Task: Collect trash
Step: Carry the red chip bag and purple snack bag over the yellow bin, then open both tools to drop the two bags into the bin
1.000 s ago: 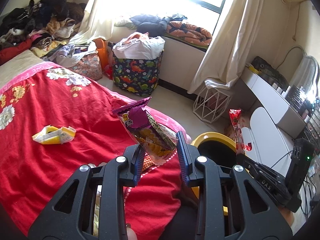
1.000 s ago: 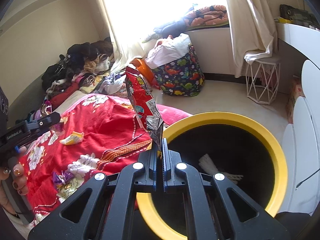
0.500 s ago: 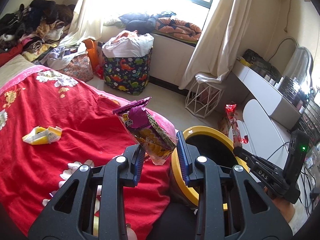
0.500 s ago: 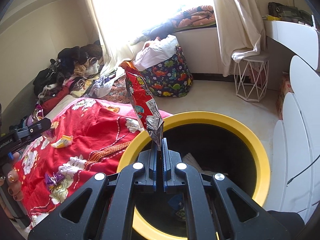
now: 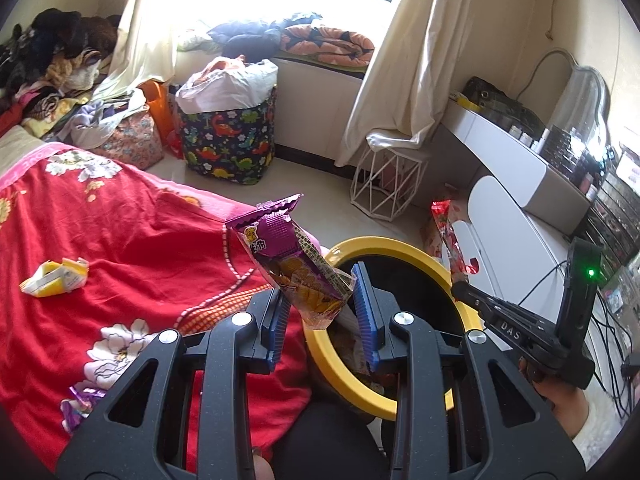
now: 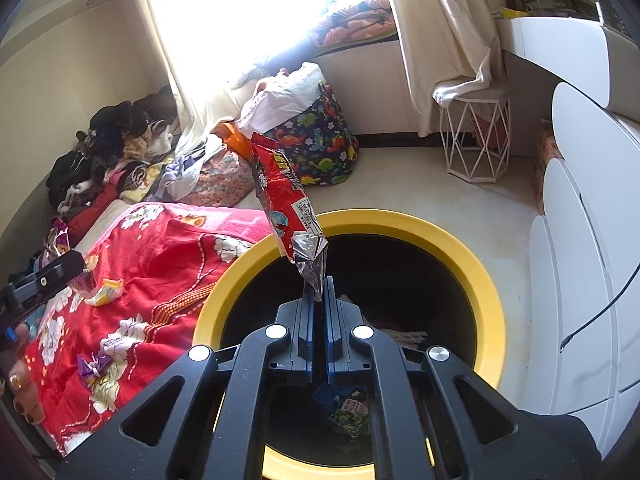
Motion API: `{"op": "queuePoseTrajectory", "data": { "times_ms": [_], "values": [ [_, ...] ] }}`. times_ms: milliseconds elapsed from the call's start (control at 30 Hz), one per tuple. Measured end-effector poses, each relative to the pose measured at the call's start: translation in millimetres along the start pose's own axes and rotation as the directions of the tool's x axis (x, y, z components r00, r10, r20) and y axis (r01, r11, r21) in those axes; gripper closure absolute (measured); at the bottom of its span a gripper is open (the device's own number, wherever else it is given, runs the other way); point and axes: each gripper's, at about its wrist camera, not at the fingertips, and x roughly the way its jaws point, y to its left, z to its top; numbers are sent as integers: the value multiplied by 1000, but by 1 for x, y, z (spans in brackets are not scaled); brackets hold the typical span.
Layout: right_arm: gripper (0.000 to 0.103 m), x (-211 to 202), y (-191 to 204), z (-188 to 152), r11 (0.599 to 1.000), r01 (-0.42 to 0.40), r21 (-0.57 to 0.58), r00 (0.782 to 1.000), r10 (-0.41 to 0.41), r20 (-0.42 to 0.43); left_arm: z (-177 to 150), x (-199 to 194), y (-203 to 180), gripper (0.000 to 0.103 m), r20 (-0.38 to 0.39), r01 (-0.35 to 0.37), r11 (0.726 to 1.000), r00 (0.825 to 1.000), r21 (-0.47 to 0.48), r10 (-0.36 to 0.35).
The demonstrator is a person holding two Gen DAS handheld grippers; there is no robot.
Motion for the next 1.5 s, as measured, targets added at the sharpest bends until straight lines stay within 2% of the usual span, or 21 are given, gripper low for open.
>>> {"op": "queuePoseTrajectory", "data": {
  "times_ms": [467, 867, 1267, 1367, 1400, 1433, 1500],
  "values": [
    [99, 4, -24, 0, 998, 37, 47, 999, -36, -28, -12, 23, -33, 79, -54, 38, 997, 998, 70, -34],
    [98, 5, -46, -3, 994, 68, 91, 996, -63, -56, -23, 55, -61, 79, -125, 89, 986, 990, 138, -71],
    [98, 8, -51, -2, 993, 57, 102, 996, -50, -74, -31, 83, -67, 78, -186, 106, 985, 979, 136, -79],
    [98, 8, -51, -2, 994, 49, 101, 997, -42, -69, -31, 86, -66, 71, -189, 109, 987, 978, 122, -85],
    [96, 8, -51, -1, 993, 49, 103, 997, -42, -66, -30, 87, -64, 65, -191, 112, 987, 978, 115, -88],
    [90, 8, -52, -1, 993, 50, 107, 997, -43, -64, -30, 87, -63, 60, -191, 112, 988, 978, 110, -89],
    [77, 8, -54, -2, 992, 49, 120, 997, -42, -63, -30, 86, -61, 34, -184, 107, 989, 979, 102, -87]
  ]
}}
